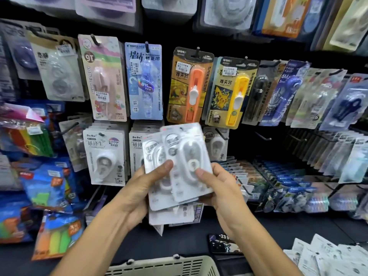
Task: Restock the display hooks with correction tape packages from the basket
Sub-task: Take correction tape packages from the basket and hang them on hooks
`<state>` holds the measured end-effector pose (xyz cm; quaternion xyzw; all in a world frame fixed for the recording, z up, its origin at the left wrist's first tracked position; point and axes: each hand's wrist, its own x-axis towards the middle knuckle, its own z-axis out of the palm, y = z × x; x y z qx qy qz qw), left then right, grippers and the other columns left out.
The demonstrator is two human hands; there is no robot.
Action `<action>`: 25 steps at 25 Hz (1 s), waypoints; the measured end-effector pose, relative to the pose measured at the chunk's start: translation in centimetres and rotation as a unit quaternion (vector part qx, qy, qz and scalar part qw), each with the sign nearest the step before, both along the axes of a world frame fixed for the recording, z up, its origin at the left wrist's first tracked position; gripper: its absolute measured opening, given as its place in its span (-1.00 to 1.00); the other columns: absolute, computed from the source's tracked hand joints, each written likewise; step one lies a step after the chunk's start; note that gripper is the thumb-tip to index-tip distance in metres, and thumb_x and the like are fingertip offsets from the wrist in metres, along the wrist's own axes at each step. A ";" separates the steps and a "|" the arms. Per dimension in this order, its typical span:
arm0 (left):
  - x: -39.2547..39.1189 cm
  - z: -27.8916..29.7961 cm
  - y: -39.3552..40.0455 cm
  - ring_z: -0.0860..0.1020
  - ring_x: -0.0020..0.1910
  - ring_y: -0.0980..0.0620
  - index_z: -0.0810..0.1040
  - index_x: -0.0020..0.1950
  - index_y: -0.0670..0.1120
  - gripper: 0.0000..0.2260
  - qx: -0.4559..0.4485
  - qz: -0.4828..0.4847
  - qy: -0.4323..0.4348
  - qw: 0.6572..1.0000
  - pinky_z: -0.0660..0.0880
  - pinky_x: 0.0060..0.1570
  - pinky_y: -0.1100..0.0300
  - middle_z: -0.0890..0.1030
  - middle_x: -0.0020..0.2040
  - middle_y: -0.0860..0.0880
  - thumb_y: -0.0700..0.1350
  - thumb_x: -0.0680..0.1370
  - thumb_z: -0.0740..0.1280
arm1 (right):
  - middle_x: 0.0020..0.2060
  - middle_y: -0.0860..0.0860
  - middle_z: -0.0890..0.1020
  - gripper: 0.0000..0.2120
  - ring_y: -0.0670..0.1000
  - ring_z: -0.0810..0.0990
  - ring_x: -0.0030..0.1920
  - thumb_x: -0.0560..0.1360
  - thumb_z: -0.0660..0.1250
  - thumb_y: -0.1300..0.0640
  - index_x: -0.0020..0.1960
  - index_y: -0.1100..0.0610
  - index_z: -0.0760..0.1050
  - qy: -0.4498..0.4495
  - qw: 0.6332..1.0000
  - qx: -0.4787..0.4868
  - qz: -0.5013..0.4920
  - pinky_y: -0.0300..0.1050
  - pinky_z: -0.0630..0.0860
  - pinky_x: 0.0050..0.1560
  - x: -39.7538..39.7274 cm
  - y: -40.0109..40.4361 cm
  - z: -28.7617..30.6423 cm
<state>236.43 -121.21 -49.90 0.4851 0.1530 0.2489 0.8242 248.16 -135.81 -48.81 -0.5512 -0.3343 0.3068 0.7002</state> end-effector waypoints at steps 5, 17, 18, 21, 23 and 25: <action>0.3 -0.4 -0.2 0.73 0.02 -0.19 0.67 0.18 -0.13 -0.44 0.026 0.052 0.027 0.998 0.68 0.00 -0.07 0.74 0.08 -0.20 -0.16 0.20 0.67 | -0.13 0.11 0.74 -0.76 0.08 0.69 -0.32 0.46 0.46 0.08 0.06 0.18 0.58 0.093 0.983 0.010 -0.159 -0.08 0.62 -0.38 3.4 -0.5 0.2; 0.6 -0.8 -0.1 0.74 -0.06 -0.14 0.71 0.07 -0.10 -0.62 0.028 0.062 -0.001 0.998 0.68 -0.22 0.02 0.74 0.05 -0.19 -0.19 0.27 0.63 | -0.55 -0.01 0.47 -0.78 -0.05 0.31 -0.58 0.54 0.42 -0.03 -0.01 0.12 0.57 0.015 0.965 -0.117 -0.236 -0.18 0.20 -0.52 6.9 -3.3 -0.1; 0.7 -0.8 -0.2 0.74 -0.05 -0.14 0.69 0.10 -0.10 -0.58 0.029 0.063 0.001 0.998 0.69 -0.19 0.02 0.74 0.06 -0.18 -0.19 0.27 0.63 | -0.56 0.00 0.44 -0.76 -0.04 0.28 -0.58 0.53 0.42 -0.05 -0.02 0.13 0.56 0.041 0.961 -0.119 -0.245 -0.16 0.20 -0.50 7.1 -3.2 -0.1; 0.9 -0.8 -0.4 0.74 -0.02 -0.12 0.66 0.16 -0.11 -0.55 0.033 0.067 -0.001 0.997 0.68 -0.17 0.03 0.74 0.07 -0.16 -0.14 0.29 0.58 | -0.50 0.01 0.45 -0.74 -0.05 0.27 -0.59 0.52 0.45 -0.04 0.01 0.15 0.54 0.084 0.945 -0.137 -0.286 -0.17 0.25 -0.53 7.7 -3.2 0.0; 0.9 -0.7 -0.5 0.74 0.00 -0.12 0.64 0.21 -0.12 -0.50 0.037 0.074 -0.002 0.997 0.68 -0.17 0.04 0.74 0.08 -0.15 -0.12 0.29 0.58 | -0.29 0.06 0.62 -0.73 -0.04 0.46 -0.54 0.55 0.42 0.03 0.16 0.15 0.50 0.116 0.946 -0.143 -0.268 -0.17 0.41 -0.53 7.7 -3.3 -0.4; 1.2 -0.7 -0.6 0.74 0.01 -0.14 0.61 0.25 -0.12 -0.44 0.045 0.085 0.006 0.995 0.69 -0.12 -0.03 0.74 0.08 -0.16 -0.10 0.26 0.60 | -0.05 0.10 0.69 -0.75 0.03 0.63 -0.38 0.59 0.37 0.08 0.23 0.10 0.46 0.116 0.952 -0.133 -0.250 -0.11 0.56 -0.44 6.8 -3.0 -0.7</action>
